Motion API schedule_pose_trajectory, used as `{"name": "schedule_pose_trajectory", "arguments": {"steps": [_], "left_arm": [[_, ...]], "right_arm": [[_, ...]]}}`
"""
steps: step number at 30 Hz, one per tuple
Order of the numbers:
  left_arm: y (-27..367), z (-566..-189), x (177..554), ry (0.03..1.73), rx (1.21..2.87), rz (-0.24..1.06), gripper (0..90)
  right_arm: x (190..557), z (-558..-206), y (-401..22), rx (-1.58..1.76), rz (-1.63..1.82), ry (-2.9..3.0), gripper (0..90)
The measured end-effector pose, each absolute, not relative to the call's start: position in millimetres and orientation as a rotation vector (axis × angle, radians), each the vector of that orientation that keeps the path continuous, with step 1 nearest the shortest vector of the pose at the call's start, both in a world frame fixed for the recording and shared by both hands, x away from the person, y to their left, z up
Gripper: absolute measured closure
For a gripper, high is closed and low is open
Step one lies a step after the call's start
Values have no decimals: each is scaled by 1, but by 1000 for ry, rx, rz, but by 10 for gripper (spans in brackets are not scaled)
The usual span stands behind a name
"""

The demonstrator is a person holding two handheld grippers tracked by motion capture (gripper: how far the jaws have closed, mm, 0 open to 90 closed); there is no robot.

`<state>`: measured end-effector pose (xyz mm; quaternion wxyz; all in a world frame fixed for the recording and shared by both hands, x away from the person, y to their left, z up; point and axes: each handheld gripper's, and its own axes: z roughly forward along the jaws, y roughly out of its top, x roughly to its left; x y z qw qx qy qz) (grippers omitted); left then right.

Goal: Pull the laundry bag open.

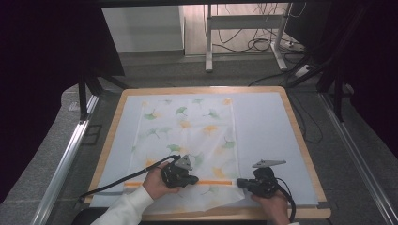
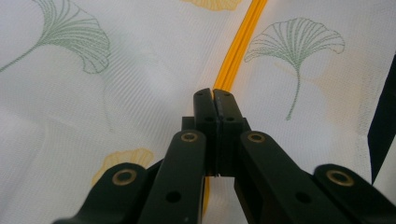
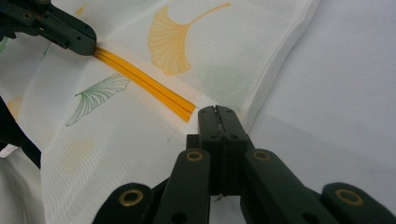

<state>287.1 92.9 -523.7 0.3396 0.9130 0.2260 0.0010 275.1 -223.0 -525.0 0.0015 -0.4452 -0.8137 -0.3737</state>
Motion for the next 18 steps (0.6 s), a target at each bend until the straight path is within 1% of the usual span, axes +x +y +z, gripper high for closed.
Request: {"name": "schedule_pose_trajectory", "arguments": {"steps": [9, 18], "left_arm": [[100, -524, 285, 603, 2370, 18, 900], [117, -524, 287, 645, 2365, 24, 900]], "right_arm": [[275, -525, -223, -1395, -1174, -2552, 896], [275, -525, -223, -1397, -1173, -2551, 896]]}}
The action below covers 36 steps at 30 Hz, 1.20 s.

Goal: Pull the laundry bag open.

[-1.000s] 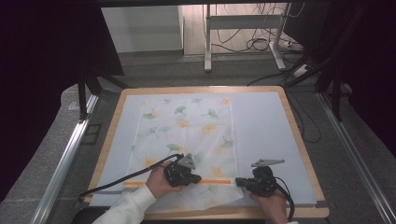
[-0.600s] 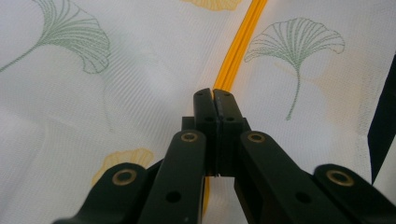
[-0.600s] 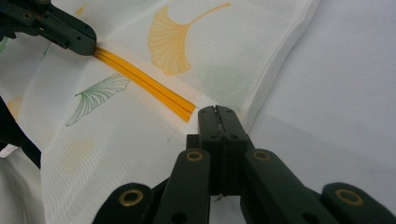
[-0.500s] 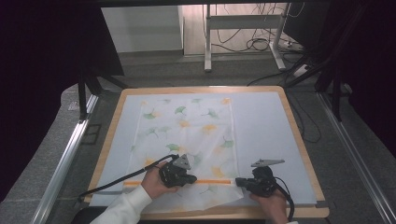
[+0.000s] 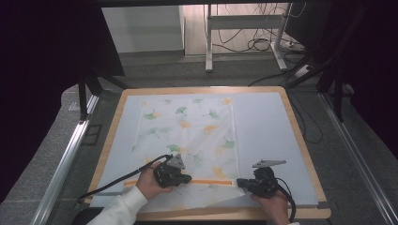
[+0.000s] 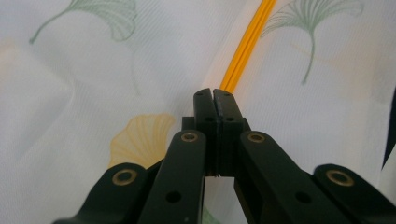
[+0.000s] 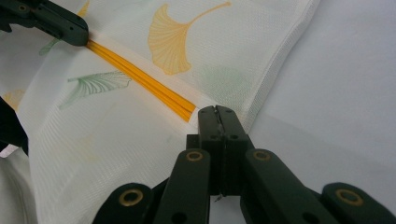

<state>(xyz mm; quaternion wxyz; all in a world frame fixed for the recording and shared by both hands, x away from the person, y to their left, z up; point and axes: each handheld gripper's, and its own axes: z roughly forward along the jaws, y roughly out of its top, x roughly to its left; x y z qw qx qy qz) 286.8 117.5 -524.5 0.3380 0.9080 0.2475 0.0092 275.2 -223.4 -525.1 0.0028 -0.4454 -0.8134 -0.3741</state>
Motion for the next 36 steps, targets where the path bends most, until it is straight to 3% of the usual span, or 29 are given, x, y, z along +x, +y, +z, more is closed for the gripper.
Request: {"name": "schedule_pose_trajectory", "arguments": {"steps": [36], "left_arm": [[149, -525, 283, 702, 2361, 31, 900]], "right_arm": [[275, -525, -223, -1398, -1174, -2557, 896]]}}
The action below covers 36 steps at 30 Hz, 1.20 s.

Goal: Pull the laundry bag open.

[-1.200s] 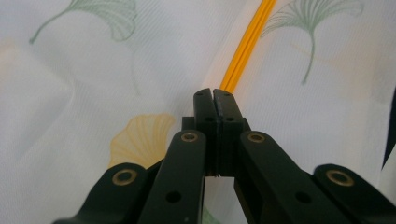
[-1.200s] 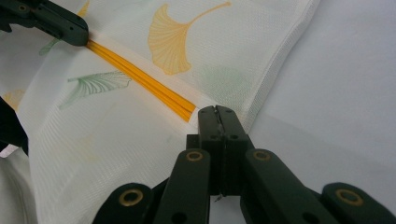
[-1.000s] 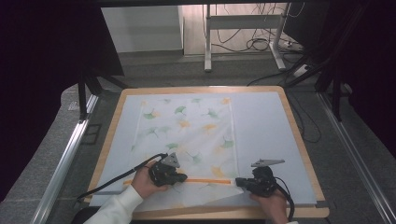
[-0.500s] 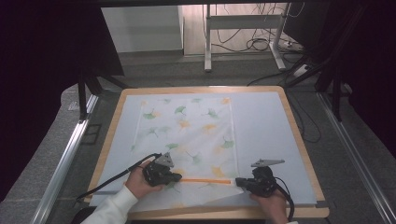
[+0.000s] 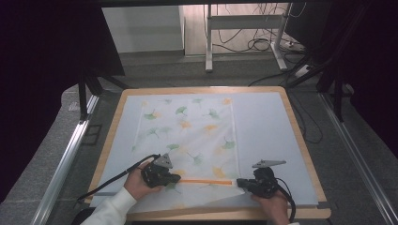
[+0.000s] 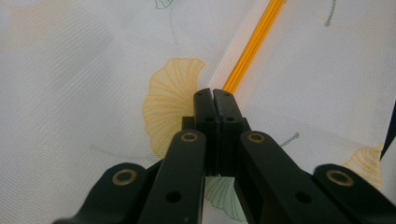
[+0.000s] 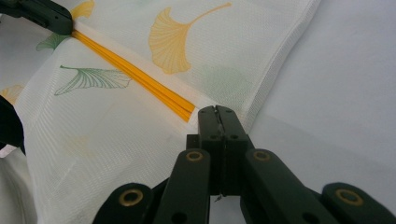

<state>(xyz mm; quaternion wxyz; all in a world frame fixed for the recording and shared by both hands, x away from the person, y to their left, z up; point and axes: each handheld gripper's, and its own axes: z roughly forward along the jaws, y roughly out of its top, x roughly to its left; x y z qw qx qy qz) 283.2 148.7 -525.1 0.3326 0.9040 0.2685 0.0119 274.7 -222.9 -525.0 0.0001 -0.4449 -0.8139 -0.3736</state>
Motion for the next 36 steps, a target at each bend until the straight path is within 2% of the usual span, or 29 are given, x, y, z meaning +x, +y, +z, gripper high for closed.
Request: {"name": "schedule_pose_trajectory", "arguments": {"steps": [36], "left_arm": [[194, -528, 278, 815, 2321, 40, 900]], "right_arm": [[275, -525, -223, -1400, -1175, -2554, 896]]}}
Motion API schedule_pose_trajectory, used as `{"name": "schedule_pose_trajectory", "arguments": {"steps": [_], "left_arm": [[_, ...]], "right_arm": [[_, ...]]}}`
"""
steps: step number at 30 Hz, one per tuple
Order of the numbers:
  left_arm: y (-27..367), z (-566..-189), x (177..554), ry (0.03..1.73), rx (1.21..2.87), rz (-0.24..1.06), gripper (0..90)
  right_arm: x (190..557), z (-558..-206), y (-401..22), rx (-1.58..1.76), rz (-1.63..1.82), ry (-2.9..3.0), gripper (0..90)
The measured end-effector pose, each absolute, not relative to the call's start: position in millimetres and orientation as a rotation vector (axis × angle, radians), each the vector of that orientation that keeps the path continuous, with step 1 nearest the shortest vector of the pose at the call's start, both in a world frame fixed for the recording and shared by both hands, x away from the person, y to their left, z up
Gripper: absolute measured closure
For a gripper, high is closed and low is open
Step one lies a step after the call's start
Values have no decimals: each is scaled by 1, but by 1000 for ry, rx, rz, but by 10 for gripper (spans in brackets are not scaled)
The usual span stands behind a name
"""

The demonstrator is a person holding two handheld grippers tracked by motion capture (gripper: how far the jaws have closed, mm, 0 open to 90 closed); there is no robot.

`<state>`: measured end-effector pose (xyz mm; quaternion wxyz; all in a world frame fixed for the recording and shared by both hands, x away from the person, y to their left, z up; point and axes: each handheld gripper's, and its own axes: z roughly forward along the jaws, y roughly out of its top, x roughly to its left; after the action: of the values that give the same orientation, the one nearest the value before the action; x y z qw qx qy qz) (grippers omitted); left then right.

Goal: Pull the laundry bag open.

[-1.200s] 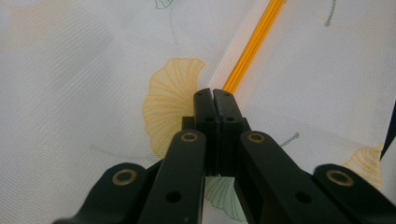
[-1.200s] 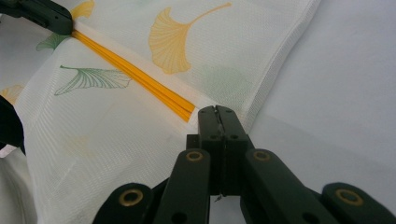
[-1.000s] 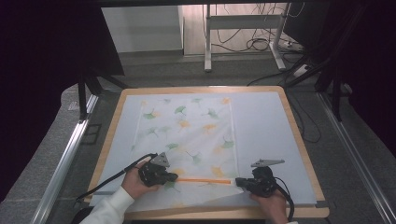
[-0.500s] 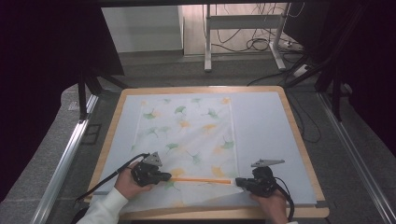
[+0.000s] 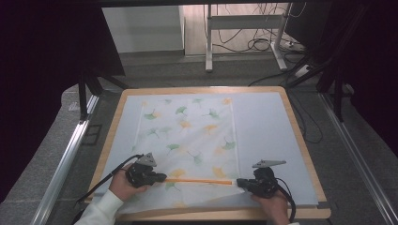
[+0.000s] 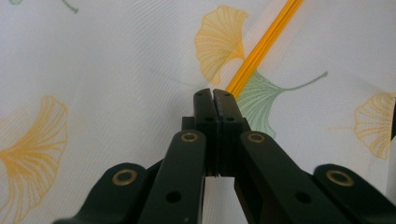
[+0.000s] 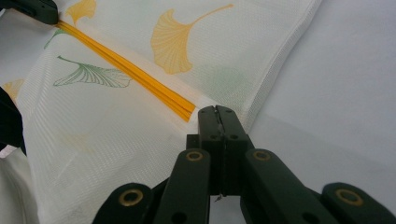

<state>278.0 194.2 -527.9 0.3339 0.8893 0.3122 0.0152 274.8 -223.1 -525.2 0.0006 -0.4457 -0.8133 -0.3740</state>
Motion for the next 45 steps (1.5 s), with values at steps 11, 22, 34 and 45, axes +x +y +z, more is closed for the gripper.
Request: {"name": "schedule_pose_trajectory", "arguments": {"steps": [11, 22, 34, 45], "left_arm": [[208, -528, 277, 852, 2312, 44, 900], [215, -528, 276, 868, 2308, 41, 900], [226, -529, 274, 889, 2301, 45, 900], [239, -530, 272, 921, 2285, 53, 900]], "right_arm": [[275, -525, -223, -1402, -1174, -2551, 895], [275, -525, -223, -1402, -1176, -2553, 896], [275, -525, -223, -1400, -1175, -2553, 896], [275, -525, -223, -1400, -1178, -2553, 896]]}}
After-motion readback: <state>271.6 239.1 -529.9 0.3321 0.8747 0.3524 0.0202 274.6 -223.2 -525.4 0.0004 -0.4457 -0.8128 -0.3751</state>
